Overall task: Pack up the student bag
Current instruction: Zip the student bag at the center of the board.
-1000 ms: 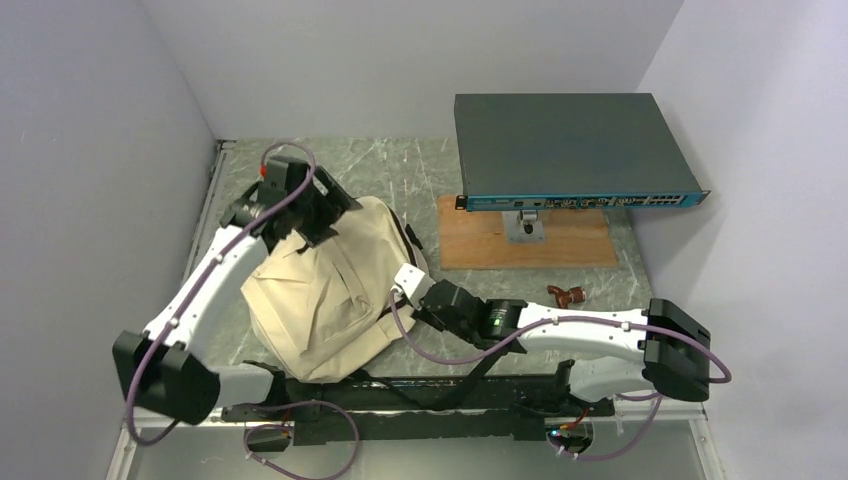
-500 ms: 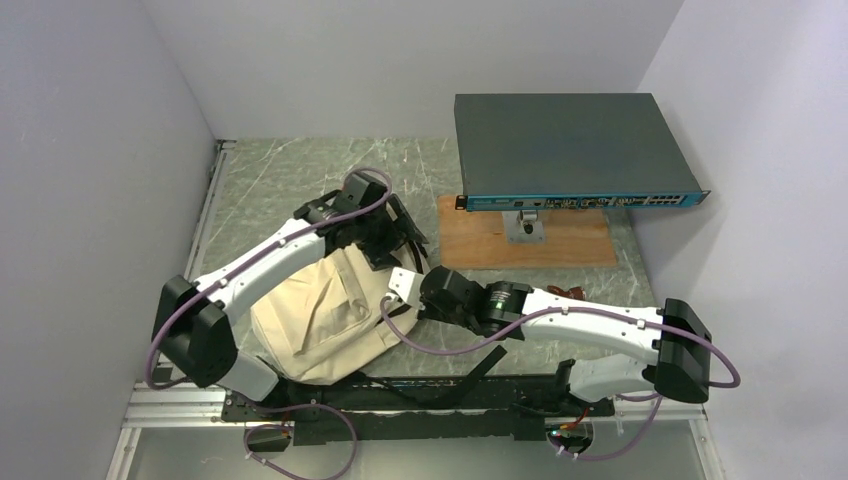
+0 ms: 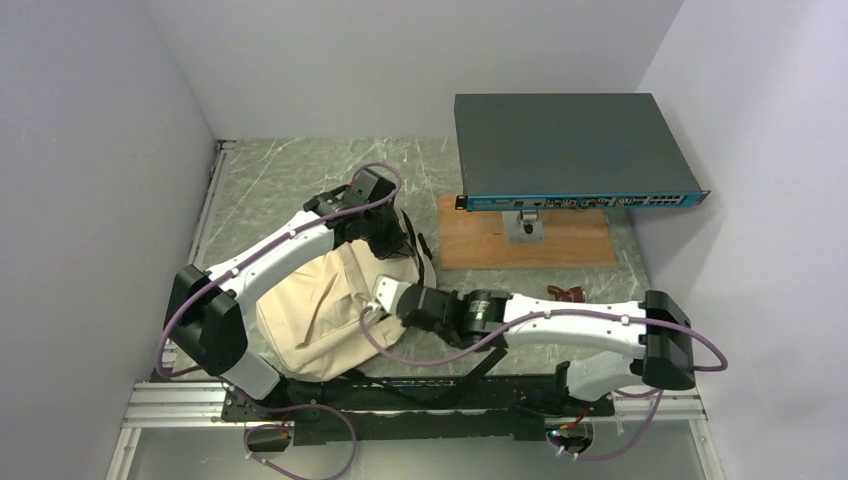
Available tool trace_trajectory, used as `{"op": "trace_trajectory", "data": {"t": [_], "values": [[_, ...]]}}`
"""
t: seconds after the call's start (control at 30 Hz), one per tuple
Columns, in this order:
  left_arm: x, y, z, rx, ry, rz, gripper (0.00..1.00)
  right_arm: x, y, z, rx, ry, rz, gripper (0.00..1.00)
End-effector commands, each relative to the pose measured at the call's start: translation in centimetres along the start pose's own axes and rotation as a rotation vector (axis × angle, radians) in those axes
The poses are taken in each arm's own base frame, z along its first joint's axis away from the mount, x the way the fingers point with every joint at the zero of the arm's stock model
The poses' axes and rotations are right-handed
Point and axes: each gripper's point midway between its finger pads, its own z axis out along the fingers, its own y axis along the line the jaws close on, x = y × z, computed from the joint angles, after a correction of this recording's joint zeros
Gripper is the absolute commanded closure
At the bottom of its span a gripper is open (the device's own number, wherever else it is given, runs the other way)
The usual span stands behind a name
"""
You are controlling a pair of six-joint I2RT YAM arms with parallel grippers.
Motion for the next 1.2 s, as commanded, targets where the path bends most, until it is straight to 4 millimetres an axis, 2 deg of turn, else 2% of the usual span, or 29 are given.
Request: {"op": "trace_trajectory", "data": {"t": [0.0, 0.07, 0.1, 0.13, 0.17, 0.33, 0.4, 0.43, 0.5, 0.53, 0.57, 0.63, 0.7, 0.73, 0.77, 0.83, 0.9, 1.0, 1.07, 1.13, 1.17], "values": [[-7.0, -5.3, -1.8, 0.205, -0.229, 0.046, 1.00, -3.8, 8.8, -2.3, -0.160, -0.091, 0.093, 1.00], [-8.1, -5.6, -2.5, 0.201, -0.268, 0.061, 1.00, -4.8, 14.7, -2.3, -0.254, -0.118, 0.128, 1.00], [-8.5, -5.6, -2.8, 0.190, -0.281, 0.076, 1.00, -4.8, 16.4, -1.9, -0.279, -0.106, 0.145, 1.00], [-8.8, -5.7, -3.2, 0.181, -0.287, 0.089, 1.00, -4.9, 17.1, -1.5, -0.287, -0.096, 0.163, 1.00], [-8.9, -5.6, -3.5, 0.173, -0.288, 0.101, 1.00, -5.1, 16.8, -1.4, -0.269, -0.105, 0.187, 1.00], [-8.5, -5.0, -4.7, 0.180, -0.301, 0.136, 1.00, -6.3, 9.3, -2.5, -0.218, -0.227, 0.403, 1.00], [-7.7, -5.6, -5.2, 0.241, -0.283, 0.169, 1.00, -6.4, 7.6, -3.3, -0.267, -0.257, 0.482, 0.99], [-7.0, -5.9, -5.4, 0.277, -0.263, 0.197, 1.00, -6.7, 6.9, -4.1, -0.303, -0.285, 0.526, 0.82], [-5.4, -6.7, -6.4, 0.376, -0.224, 0.270, 1.00, -6.7, 5.7, -5.2, -0.319, -0.318, 0.601, 0.42], [-4.4, -6.9, -6.7, 0.431, -0.203, 0.304, 1.00, -6.6, 5.4, -5.8, -0.320, -0.333, 0.637, 0.30], [-3.3, -6.5, -6.6, 0.475, -0.178, 0.328, 1.00, -6.6, 4.9, -6.4, -0.321, -0.352, 0.677, 0.22], [-1.2, -6.7, -7.8, 0.579, -0.140, 0.380, 0.97, -6.1, 3.7, -6.9, -0.291, -0.355, 0.822, 0.09], [0.2, -6.1, -8.1, 0.610, -0.109, 0.414, 0.81, -5.2, 2.6, -6.8, -0.252, -0.329, 0.951, 0.04], [1.0, -5.8, -8.1, 0.617, -0.088, 0.428, 0.76, -5.0, 2.1, -6.7, -0.238, -0.320, 0.996, 0.04], [1.7, -5.4, -8.3, 0.621, -0.073, 0.447, 0.64, -4.8, 1.6, -6.6, -0.219, -0.310, 1.032, 0.04], [2.6, -4.4, -8.8, 0.592, -0.082, 0.501, 0.46, -4.4, 0.3, -6.2, -0.157, -0.296, 1.095, 0.05], [2.8, -3.5, -10.2, 0.553, -0.147, 0.571, 0.36, -3.8, -0.8, -5.9, -0.110, -0.269, 1.161, 0.11], [3.4, -2.2, -12.2, 0.581, -0.242, 0.662, 0.27, -3.6, -2.2, -5.4, -0.096, -0.255, 1.220, 0.27], [4.4, -1.4, -13.3, 0.645, -0.302, 0.725, 0.25, -3.5, -2.6, -4.9, -0.112, -0.250, 1.234, 0.28], [5.7, -0.3, -13.9, 0.689, -0.346, 0.751, 0.28, -3.4, -2.7, -4.2, -0.120, -0.234, 1.234, 0.28], [6.4, 0.4, -13.6, 0.706, -0.361, 0.759, 0.32, -3.2, -2.9, -3.9, -0.113, -0.221, 1.239, 0.33]]}}
